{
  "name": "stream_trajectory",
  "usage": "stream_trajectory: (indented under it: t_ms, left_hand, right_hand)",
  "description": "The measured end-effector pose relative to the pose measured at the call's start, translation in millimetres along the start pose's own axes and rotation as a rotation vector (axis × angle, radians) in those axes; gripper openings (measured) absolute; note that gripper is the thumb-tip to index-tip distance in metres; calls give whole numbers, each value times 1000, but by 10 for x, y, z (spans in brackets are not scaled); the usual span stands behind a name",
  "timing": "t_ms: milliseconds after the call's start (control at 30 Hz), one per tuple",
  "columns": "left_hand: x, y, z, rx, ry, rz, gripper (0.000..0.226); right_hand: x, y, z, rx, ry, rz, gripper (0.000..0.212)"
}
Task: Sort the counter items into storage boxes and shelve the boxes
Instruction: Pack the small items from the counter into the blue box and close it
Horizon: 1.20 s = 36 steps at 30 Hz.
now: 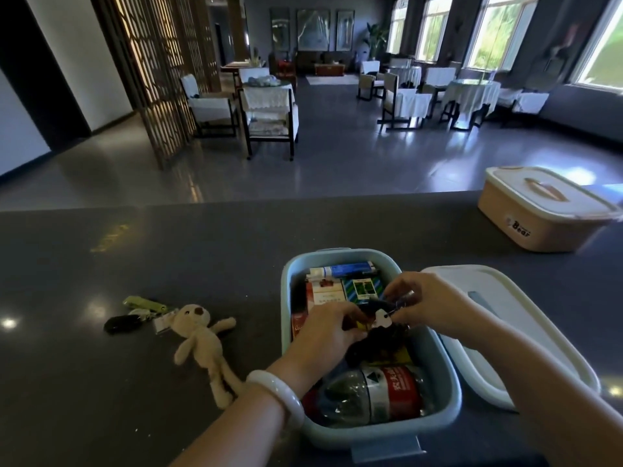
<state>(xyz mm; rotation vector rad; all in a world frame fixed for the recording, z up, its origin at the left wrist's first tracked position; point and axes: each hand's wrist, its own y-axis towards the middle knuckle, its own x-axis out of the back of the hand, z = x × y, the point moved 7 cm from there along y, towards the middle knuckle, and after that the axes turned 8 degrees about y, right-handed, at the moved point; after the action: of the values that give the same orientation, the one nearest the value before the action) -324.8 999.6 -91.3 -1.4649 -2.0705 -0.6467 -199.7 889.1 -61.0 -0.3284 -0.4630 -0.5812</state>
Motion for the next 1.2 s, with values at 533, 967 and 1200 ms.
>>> stream_trajectory:
  t_ms: [533, 967, 1200]
  left_hand:
    - [3, -29, 138, 80, 170, -36, 26]
    - [188, -105, 99, 71, 112, -135, 23]
    - [996, -393, 566, 222, 175, -274, 21]
  right_hand:
    - [-87, 53, -31, 204, -508, 186, 37]
    - [-298, 146, 380, 286, -552, 211, 45]
    - [-940, 479, 1006, 342, -521, 189, 25]
